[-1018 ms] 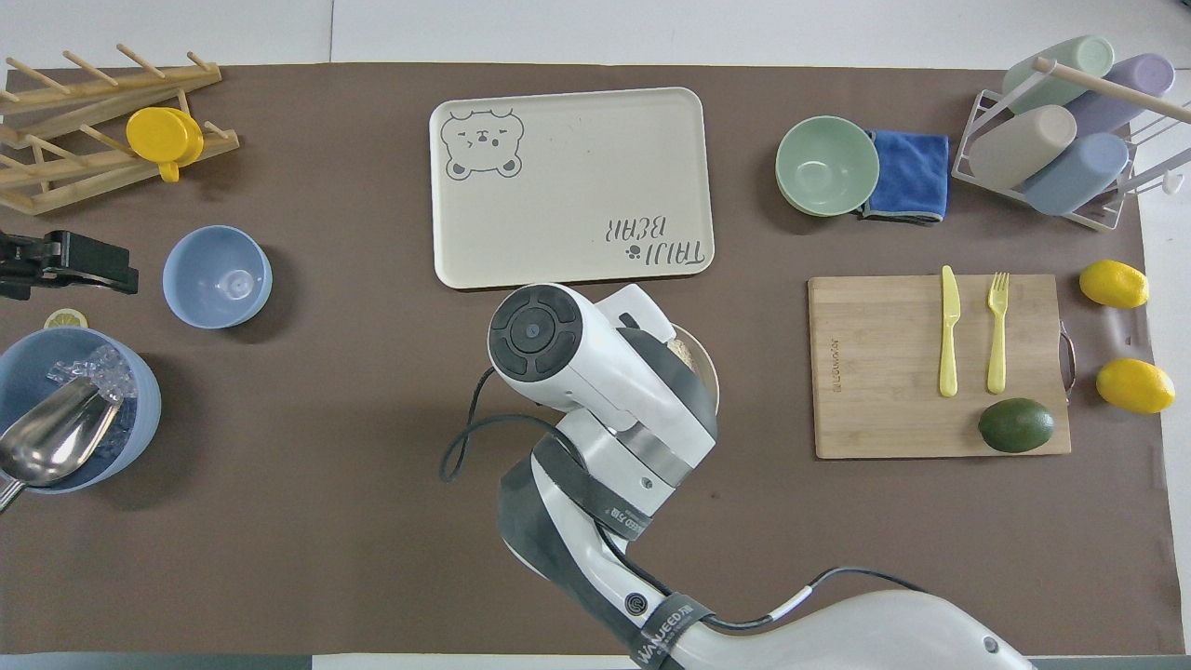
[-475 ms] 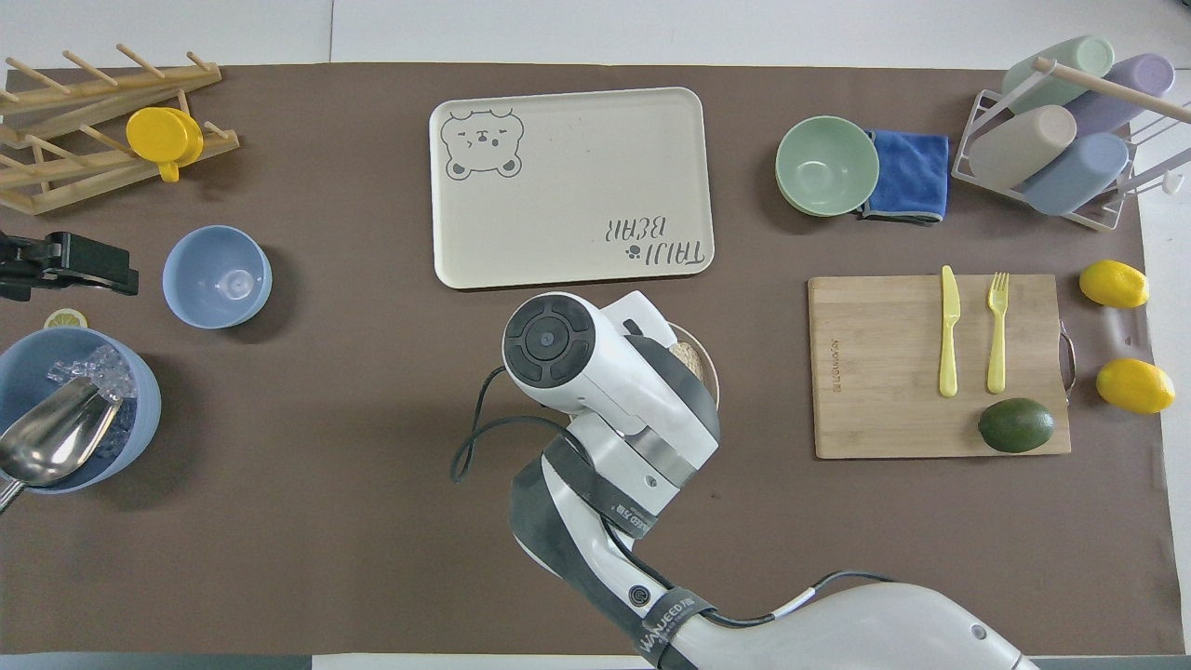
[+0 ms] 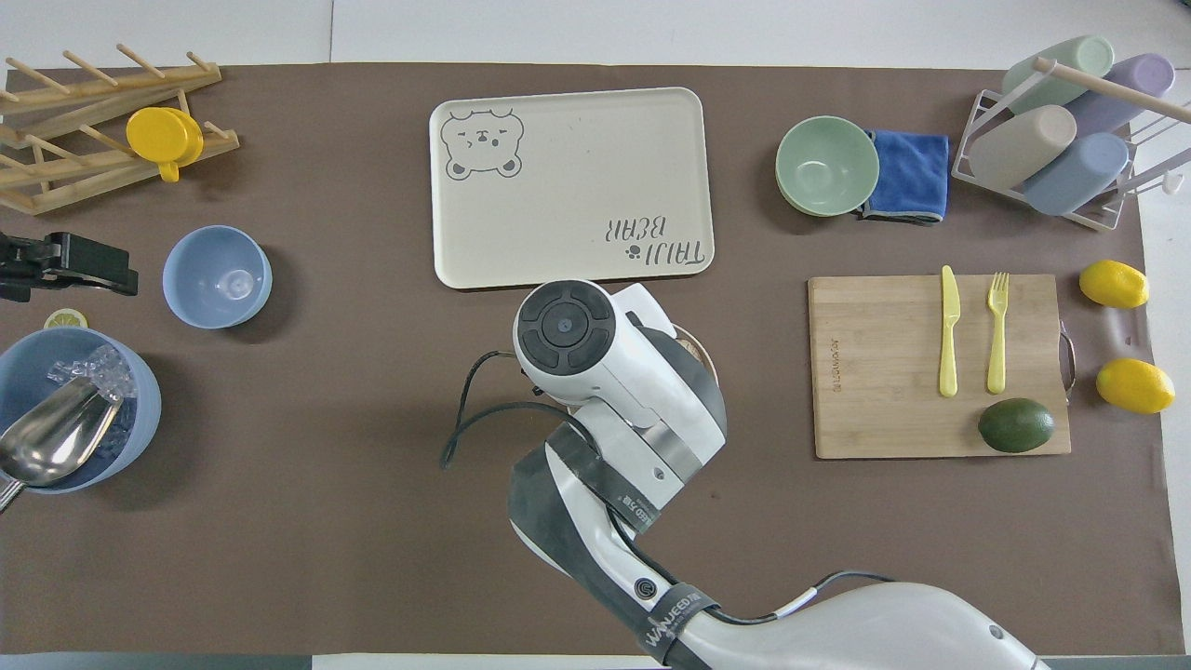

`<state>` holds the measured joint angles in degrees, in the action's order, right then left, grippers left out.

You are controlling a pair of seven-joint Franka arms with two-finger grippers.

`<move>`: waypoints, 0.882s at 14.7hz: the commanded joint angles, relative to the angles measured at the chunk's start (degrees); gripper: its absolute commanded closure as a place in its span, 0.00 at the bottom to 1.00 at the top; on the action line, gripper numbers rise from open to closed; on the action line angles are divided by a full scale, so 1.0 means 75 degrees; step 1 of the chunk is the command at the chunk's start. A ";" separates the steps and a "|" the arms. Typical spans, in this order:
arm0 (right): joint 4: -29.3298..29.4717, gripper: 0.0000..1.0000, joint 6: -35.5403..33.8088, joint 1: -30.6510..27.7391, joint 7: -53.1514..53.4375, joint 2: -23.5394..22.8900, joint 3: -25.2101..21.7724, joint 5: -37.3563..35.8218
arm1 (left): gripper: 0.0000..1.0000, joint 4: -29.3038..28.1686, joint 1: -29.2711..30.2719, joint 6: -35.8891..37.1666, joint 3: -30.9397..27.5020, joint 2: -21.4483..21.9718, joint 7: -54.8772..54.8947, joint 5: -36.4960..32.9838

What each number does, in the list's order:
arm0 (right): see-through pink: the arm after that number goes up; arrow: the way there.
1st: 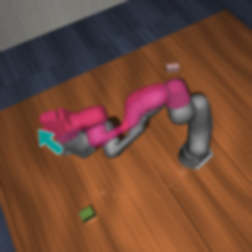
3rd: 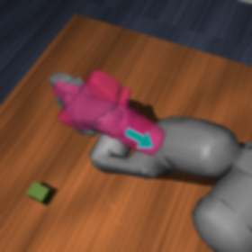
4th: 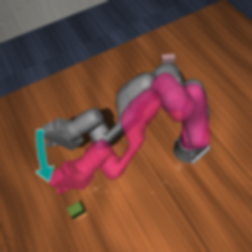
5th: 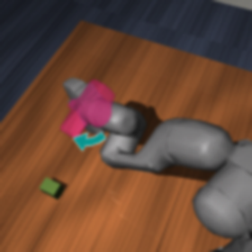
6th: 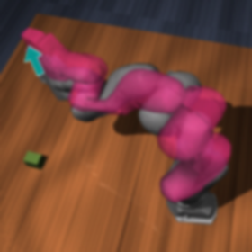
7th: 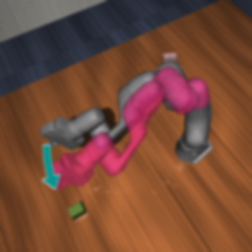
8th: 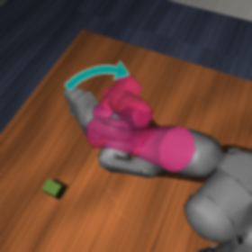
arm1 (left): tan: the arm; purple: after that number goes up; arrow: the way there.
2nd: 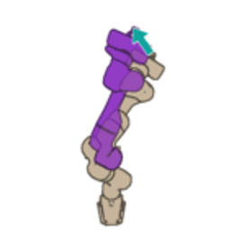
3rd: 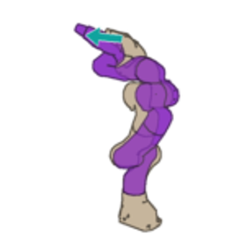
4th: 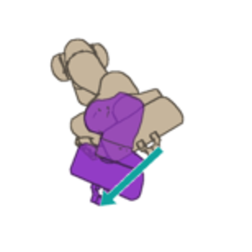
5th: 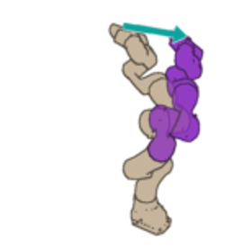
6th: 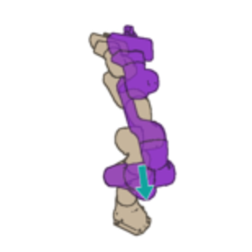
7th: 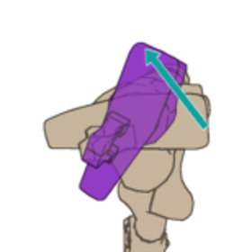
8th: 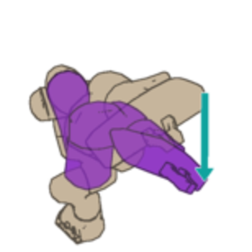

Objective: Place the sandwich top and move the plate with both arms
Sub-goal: 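Lower the bread slice onto the egg and open the right gripper, then withdraw the right gripper while the left gripper reaches toward the plate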

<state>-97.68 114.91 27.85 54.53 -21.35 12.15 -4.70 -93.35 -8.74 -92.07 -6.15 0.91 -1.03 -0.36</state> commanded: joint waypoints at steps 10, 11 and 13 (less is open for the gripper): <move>0.0087 0.00 -0.3014 -0.4050 -0.5450 0.2411 0.0009 0.0510 | 0.00 -0.1918 -0.0532 -0.1853 0.0035 0.0418 -0.0973 0.1019; 0.0087 0.00 -0.3167 -0.4285 -0.5872 0.2529 -0.0014 0.0510 | 0.00 -0.2118 -0.0848 -0.2124 0.0035 0.0406 -0.1289 0.1020; 0.0063 0.00 -0.3426 -0.4463 -0.6507 0.2693 -0.0259 0.0510 | 0.00 -0.2365 -0.1294 -0.2640 0.0035 0.0266 -0.1783 0.1125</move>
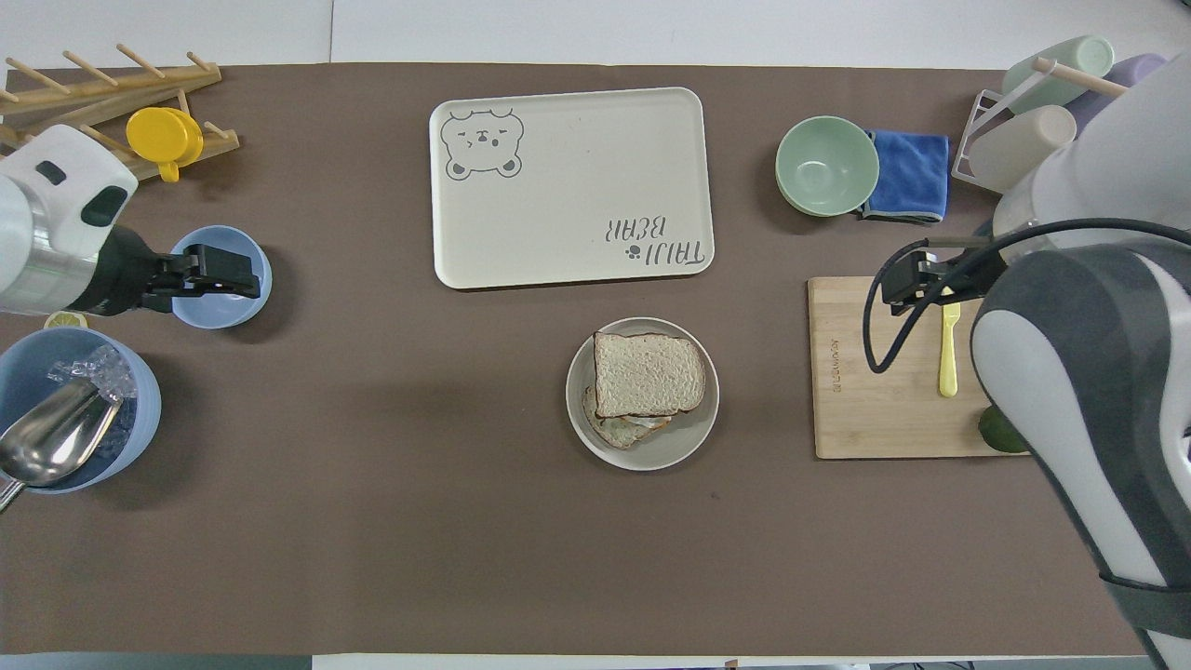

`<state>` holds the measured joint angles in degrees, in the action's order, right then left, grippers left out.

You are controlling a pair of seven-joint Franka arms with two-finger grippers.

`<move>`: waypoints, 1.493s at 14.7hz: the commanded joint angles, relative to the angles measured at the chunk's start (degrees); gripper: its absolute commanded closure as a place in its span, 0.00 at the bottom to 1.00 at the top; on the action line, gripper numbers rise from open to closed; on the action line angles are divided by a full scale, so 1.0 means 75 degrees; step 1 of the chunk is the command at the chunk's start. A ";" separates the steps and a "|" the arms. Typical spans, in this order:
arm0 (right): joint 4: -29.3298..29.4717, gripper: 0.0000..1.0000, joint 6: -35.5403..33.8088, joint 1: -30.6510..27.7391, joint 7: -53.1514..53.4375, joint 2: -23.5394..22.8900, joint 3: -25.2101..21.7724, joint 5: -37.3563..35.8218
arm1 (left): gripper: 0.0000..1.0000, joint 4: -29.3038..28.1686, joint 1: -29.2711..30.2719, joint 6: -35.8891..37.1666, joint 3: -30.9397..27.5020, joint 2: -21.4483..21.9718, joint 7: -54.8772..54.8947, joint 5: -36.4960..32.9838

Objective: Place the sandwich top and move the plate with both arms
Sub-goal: 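Withdraw the right gripper while the left gripper reaches toward the plate, then grasp the plate rim nearest the left gripper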

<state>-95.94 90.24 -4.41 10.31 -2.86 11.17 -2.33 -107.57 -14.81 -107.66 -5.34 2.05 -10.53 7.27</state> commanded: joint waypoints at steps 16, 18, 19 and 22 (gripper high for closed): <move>-0.0392 0.00 -0.0279 0.0916 -0.1820 0.0780 -0.2204 0.0136 | 0.01 -0.1313 -0.3146 -0.3693 -0.0073 -0.2102 -0.1080 0.1996; -0.0334 0.00 -0.0290 0.0788 -0.1878 0.0675 -0.2204 0.0124 | 0.04 -0.1675 -0.3380 -0.3774 -0.0073 -0.2032 -0.1091 0.2008; -0.0322 0.00 -0.0302 0.0776 -0.1879 0.0593 -0.2204 0.0101 | 0.06 -0.1723 -0.3404 -0.3775 -0.0073 -0.2020 -0.1103 0.2008; 0.0051 0.00 -0.0512 0.0764 -0.2019 0.0475 -0.2297 0.0170 | 0.09 -0.1735 -0.3416 -0.3774 -0.0073 -0.2020 -0.1162 0.2462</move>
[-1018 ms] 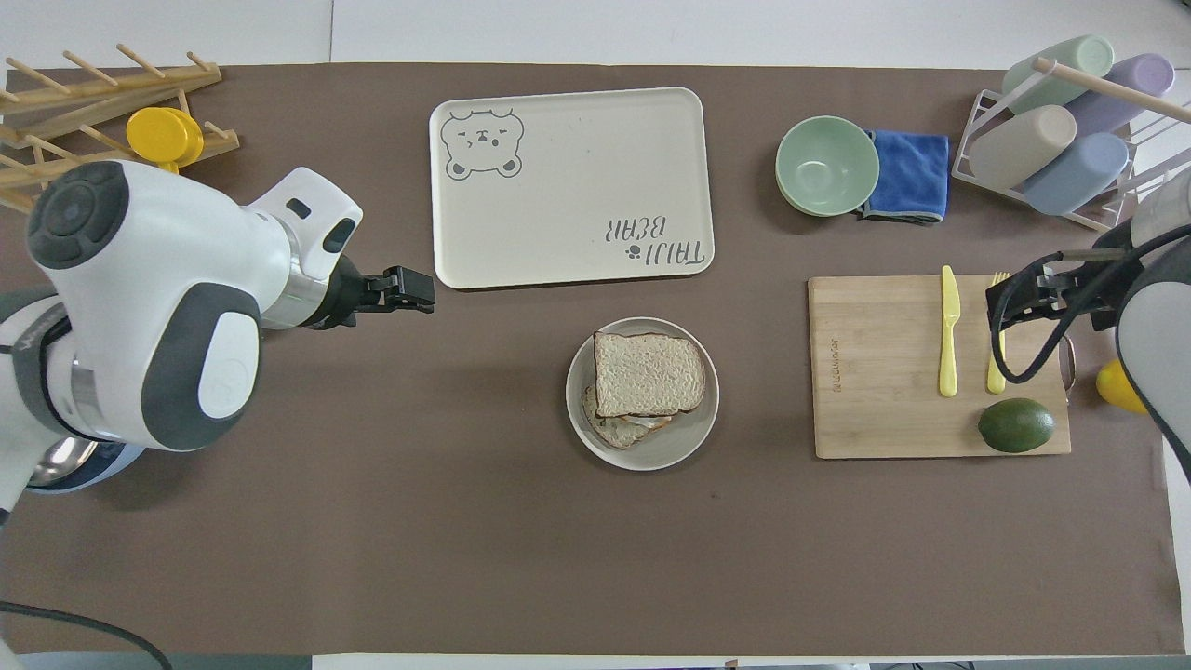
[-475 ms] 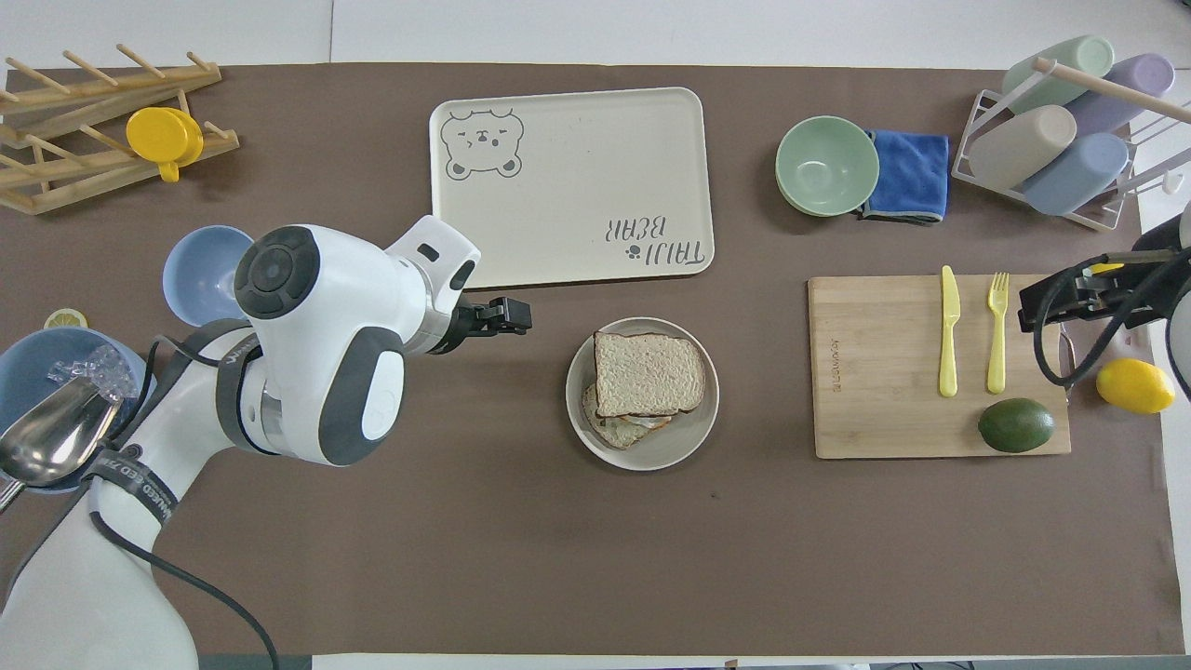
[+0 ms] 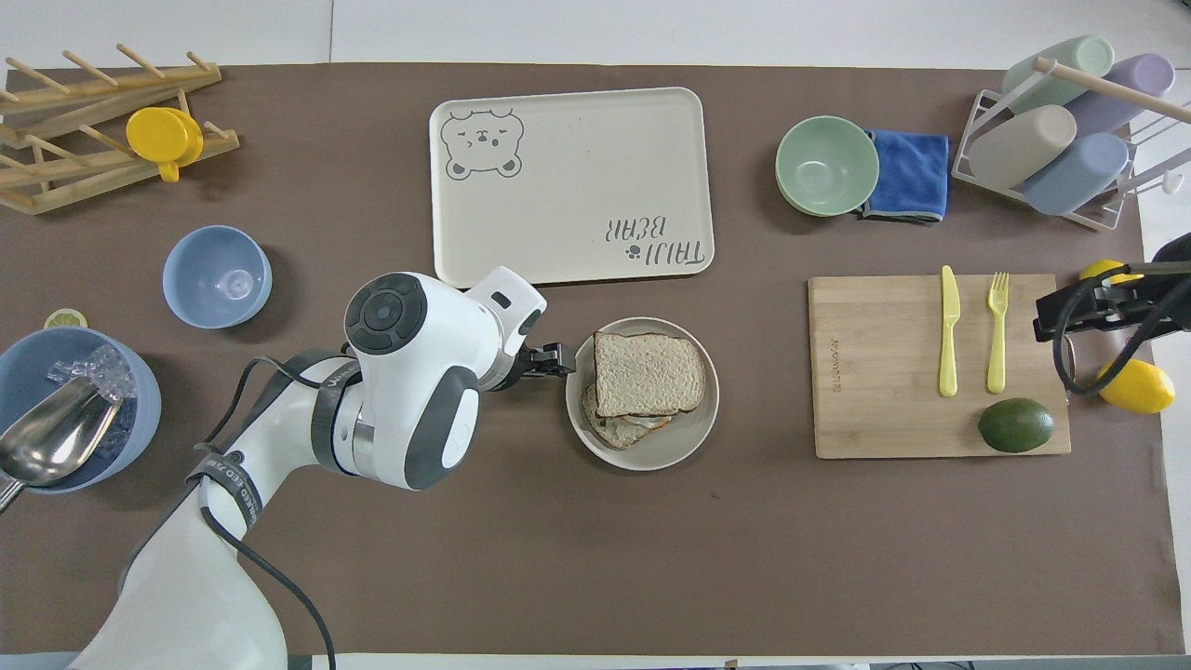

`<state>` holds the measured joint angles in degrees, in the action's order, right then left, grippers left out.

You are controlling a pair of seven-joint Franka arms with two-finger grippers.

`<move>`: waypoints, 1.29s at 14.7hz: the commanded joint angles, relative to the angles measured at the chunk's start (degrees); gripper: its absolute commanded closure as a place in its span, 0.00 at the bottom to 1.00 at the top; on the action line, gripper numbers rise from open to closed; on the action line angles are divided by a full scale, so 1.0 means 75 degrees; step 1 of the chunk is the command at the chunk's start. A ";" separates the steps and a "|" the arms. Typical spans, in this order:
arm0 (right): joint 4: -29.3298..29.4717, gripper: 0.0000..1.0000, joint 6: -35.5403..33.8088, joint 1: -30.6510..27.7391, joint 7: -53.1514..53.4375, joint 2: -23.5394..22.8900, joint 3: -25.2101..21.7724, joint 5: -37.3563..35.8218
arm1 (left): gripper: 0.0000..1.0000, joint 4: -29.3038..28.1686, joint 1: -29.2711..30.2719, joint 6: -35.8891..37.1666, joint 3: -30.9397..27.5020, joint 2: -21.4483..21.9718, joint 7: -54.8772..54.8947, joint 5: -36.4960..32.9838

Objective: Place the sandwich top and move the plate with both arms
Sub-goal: 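Grasp the plate rim nearest the left gripper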

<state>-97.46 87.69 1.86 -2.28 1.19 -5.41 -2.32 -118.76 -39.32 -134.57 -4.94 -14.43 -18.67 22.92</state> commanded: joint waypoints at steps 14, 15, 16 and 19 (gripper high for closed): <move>0.0350 0.00 -0.0114 -0.0084 0.0351 0.0017 -0.0286 0.0427 | 0.52 -0.0548 -0.0662 -0.0794 -0.0138 0.0272 -0.0885 0.0494; 0.0350 0.00 -0.0079 -0.0095 0.0374 0.0017 -0.0263 0.0427 | 0.53 -0.0548 -0.0721 -0.0900 -0.0138 0.0272 -0.0885 0.0494; 0.0350 0.00 -0.0079 -0.0107 0.0374 0.0028 -0.0286 0.0439 | 0.57 -0.0548 -0.0734 -0.0912 -0.0127 0.0272 -0.0885 0.0494; 0.0327 0.00 -0.0114 -0.0072 0.0351 0.0028 -0.0275 0.0462 | 0.92 -0.0548 -0.0816 -0.0924 -0.0138 0.0272 -0.0897 0.0494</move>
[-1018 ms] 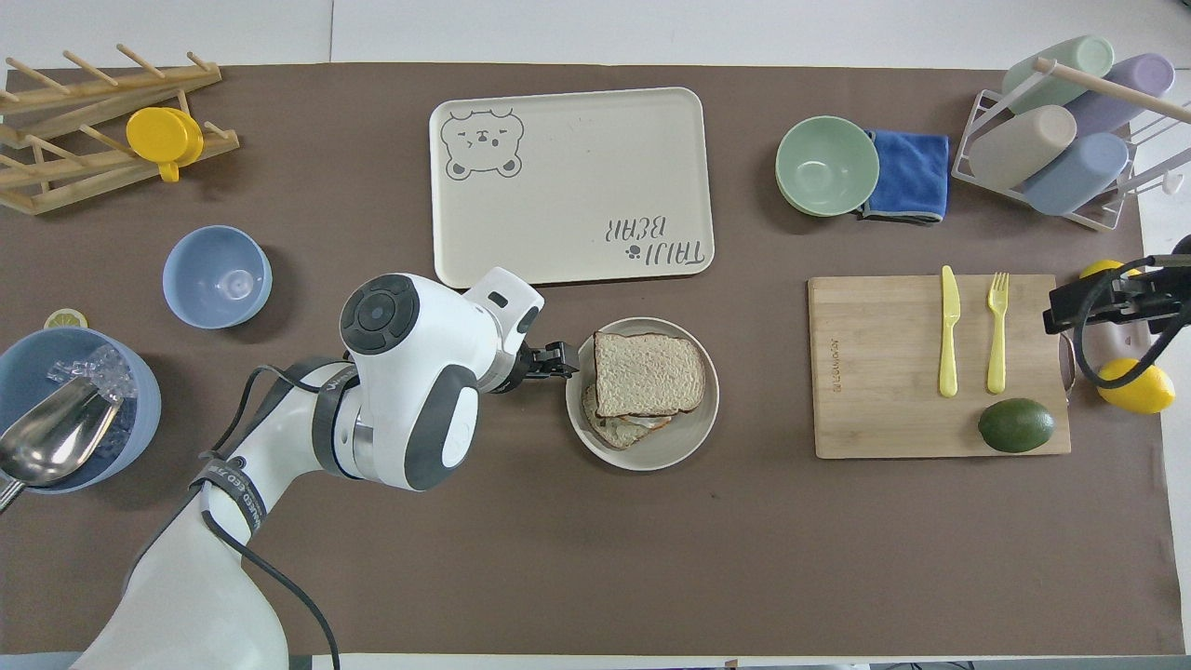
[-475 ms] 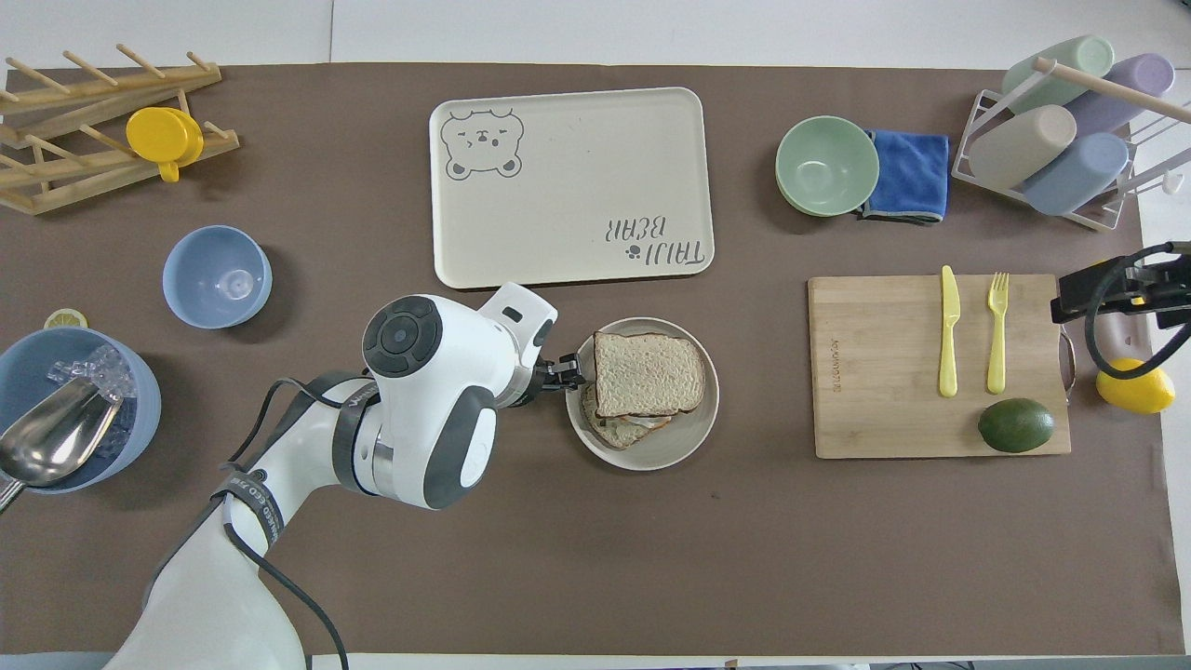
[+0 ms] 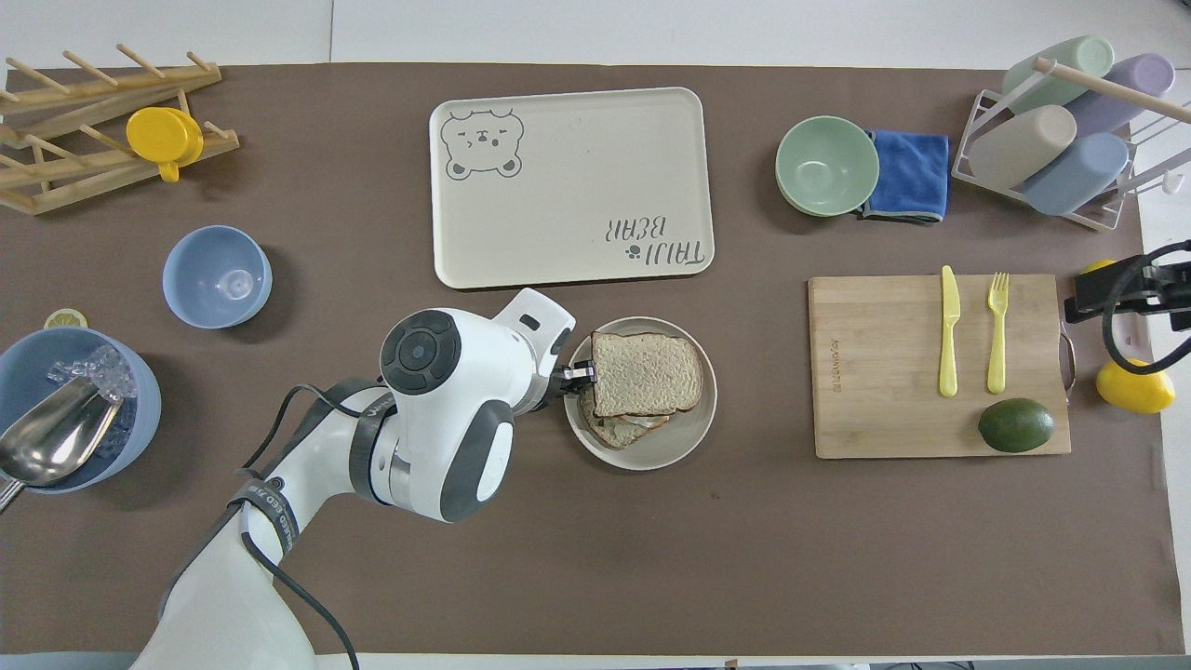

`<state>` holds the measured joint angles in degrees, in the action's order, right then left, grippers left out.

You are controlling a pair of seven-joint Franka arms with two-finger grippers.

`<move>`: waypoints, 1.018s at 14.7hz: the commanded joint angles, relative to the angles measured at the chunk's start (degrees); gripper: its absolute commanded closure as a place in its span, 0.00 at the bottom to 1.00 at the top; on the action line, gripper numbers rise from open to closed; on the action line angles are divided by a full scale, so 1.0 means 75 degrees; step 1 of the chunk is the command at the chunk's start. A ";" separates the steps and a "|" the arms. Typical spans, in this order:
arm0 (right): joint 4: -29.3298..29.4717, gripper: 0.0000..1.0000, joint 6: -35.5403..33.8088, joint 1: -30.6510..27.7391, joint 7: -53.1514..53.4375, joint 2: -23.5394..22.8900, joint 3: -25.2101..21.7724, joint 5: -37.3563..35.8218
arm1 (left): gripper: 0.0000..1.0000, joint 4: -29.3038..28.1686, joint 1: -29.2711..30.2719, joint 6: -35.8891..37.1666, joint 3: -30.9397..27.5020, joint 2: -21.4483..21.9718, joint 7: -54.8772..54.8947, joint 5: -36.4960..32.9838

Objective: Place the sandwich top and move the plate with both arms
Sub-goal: 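Slide the plate with the left gripper onto the white bear tray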

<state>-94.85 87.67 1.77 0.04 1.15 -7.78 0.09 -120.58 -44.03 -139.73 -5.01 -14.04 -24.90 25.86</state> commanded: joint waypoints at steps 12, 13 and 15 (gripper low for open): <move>-0.0021 0.00 -0.0135 -0.0037 0.0042 0.0046 0.0041 0.0141 | 1.00 -0.0200 0.0092 -0.0049 -0.0153 0.0511 -0.0009 0.0103; -0.0021 0.00 -0.0135 -0.0037 0.0030 0.0046 0.0041 0.0141 | 1.00 -0.0142 0.0244 0.0126 -0.0153 0.0628 0.0038 0.0103; -0.0021 0.00 -0.0135 -0.0037 0.0042 0.0046 0.0041 0.0141 | 1.00 0.0138 0.0514 0.0524 -0.0153 0.0711 0.0062 0.0103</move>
<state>-94.86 87.58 1.87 0.04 1.15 -7.71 0.09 -120.34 -42.38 -139.20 -6.10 -11.42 -24.98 25.87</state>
